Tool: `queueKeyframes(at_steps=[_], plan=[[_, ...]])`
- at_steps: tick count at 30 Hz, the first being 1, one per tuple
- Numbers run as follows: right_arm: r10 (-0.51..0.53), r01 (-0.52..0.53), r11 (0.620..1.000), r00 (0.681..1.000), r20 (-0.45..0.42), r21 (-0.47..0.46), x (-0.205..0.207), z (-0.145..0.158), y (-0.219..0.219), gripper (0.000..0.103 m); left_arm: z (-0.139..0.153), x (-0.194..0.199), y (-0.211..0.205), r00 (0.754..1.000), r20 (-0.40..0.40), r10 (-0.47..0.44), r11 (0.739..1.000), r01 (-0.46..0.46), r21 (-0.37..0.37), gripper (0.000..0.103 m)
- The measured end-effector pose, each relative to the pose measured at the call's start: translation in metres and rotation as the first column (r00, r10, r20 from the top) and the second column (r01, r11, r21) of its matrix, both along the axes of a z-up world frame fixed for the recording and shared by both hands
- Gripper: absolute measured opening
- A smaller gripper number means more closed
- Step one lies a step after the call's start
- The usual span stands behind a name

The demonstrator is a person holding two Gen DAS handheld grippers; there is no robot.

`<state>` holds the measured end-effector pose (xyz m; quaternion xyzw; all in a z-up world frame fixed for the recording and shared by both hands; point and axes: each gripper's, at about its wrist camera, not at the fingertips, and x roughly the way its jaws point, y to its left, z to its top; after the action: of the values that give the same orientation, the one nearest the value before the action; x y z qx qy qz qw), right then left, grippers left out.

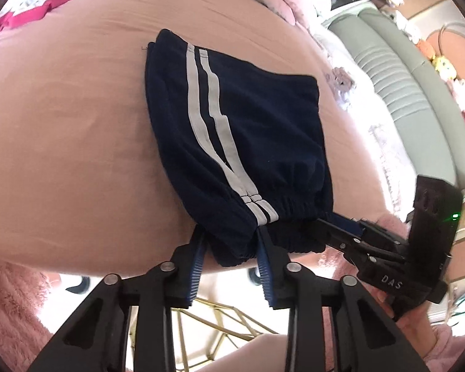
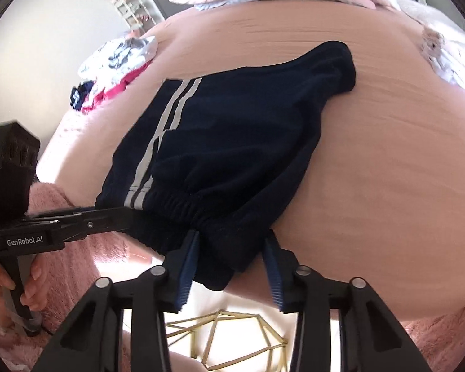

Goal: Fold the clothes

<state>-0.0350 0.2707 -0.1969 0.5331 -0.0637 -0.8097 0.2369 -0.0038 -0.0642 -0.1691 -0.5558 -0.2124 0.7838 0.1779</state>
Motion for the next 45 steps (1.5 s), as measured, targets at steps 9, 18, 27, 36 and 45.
queueKeyframes(at_steps=[9, 18, 27, 36, 45], plan=[[0.013, -0.010, 0.999, 0.998, 0.054, -0.042, 0.000, -0.001, 0.006, 0.035, -0.008, -0.023, 0.026, 1.000, -0.008, 0.002, 1.000, -0.001, 0.014, 0.026], [0.067, -0.063, 0.997, 0.996, 0.066, -0.053, -0.002, -0.004, 0.003, 0.037, -0.013, -0.024, 0.018, 1.000, 0.017, -0.014, 1.000, 0.014, 0.011, 0.027], [0.077, -0.077, 0.985, 0.997, -0.008, -0.156, -0.030, 0.035, 0.005, 0.037, 0.028, -0.044, -0.005, 0.998, -0.069, 0.006, 0.989, 0.005, 0.149, 0.027], [-0.080, 0.068, 0.988, 0.994, -0.077, -0.141, -0.120, 0.045, -0.001, 0.037, 0.017, -0.125, -0.022, 0.991, -0.093, 0.094, 0.981, -0.076, 0.179, 0.032], [-0.186, 0.180, 0.978, 0.981, -0.052, -0.107, -0.131, 0.043, 0.034, 0.047, 0.024, -0.118, -0.045, 0.970, -0.241, 0.028, 0.999, -0.037, -0.032, 0.048]])
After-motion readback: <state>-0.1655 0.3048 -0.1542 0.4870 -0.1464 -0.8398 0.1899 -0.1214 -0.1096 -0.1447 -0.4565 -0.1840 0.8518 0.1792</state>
